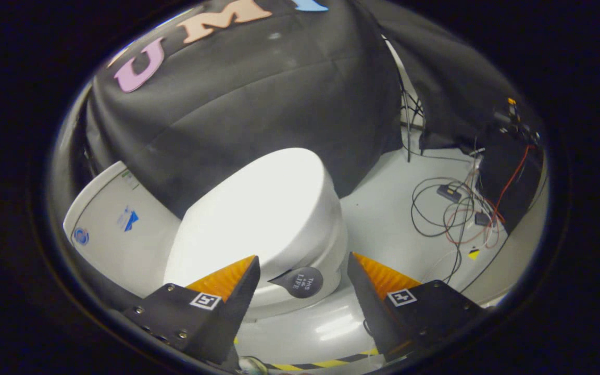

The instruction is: Open the toilet lid.

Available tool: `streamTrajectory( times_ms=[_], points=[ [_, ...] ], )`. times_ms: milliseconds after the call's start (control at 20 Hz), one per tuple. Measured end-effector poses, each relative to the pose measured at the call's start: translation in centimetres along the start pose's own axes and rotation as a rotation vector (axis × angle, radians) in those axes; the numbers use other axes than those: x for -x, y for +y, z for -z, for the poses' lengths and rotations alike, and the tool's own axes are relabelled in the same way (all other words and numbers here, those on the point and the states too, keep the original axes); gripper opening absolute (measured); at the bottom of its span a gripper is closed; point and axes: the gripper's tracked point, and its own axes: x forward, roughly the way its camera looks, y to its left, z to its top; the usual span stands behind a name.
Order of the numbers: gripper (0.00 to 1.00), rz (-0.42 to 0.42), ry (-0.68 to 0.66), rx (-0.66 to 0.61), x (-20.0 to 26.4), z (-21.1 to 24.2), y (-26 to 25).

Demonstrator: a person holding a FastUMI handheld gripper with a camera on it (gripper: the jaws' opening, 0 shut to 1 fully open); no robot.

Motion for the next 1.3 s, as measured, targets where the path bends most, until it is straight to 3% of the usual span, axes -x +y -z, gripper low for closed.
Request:
streamTrajectory(
  times_ms=[150,250,350,550,650,750,950,1000,1050,1100,1300],
  points=[
    [0.99,-0.034,0.065,-0.127,-1.3,1.7,0.2],
    [0.83,-0.076,0.118,-0.214,-2.2,3.1,1.1],
    [0.84,-0.099,0.139,-0.281,-2.4,3.1,1.2],
    [0.64,-0.151,0.165,-0.339,-2.8,3.3,1.8],
    [0.44,-0.104,0.172,-0.326,-2.8,3.5,0.6],
    [0.23,-0.132,0.164,-0.363,-2.9,3.3,1.0],
    [0.23,-0.212,0.139,-0.372,-2.6,2.6,1.9],
    [0.23,-0.172,0.145,-0.368,-5.1,2.5,1.1],
    [0.15,-0.172,0.136,-0.39,-2.6,2.1,0.2],
    [0.07,-0.169,0.139,-0.396,-3.6,2.7,0.5],
    [0.06,-0.165,0.149,-0.347,-2.5,2.7,1.7]
  ],
)
